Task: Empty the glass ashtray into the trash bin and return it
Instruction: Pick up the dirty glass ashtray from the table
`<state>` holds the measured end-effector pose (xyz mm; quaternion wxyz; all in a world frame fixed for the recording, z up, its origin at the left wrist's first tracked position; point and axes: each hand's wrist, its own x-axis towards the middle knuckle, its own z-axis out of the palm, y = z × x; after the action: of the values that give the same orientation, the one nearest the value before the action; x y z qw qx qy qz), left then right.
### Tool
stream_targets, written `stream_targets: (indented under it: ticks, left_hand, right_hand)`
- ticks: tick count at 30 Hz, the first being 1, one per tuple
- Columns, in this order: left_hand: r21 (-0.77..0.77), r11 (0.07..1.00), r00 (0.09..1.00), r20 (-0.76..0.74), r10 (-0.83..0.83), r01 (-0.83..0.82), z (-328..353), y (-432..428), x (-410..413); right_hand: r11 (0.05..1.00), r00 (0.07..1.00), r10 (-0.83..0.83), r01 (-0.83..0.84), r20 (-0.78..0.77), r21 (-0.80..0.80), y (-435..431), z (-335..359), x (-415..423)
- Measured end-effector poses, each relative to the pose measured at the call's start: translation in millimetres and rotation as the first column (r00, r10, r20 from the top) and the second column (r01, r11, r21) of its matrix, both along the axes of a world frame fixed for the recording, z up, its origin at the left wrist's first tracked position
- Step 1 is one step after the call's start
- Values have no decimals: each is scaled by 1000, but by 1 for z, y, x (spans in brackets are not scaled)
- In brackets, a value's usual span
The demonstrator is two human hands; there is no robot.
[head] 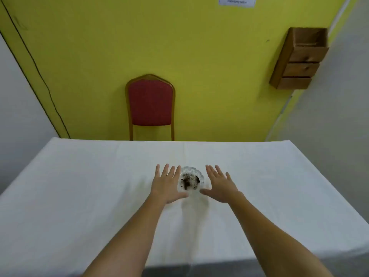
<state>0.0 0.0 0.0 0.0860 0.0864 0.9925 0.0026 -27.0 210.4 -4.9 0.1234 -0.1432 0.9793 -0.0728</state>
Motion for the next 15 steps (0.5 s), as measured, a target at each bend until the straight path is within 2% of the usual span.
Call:
stream_targets:
  ticks: [3,8,15]
  left_hand:
    - [-41,999,1000,-4,17,-17,-13,7,-8]
    - [-48,999,999,-33,21,-23,-33,9,-20]
    - [4,1000,1000,-22,18,-18,-53,3,-38]
  right_hand:
    - [995,998,68,-68,-1,68,2,-13,-14]
    - [981,983,178,-173,-49,92,5,-30,-32]
    - [972,969,231,-233,-86,-10,7,-49,-51]
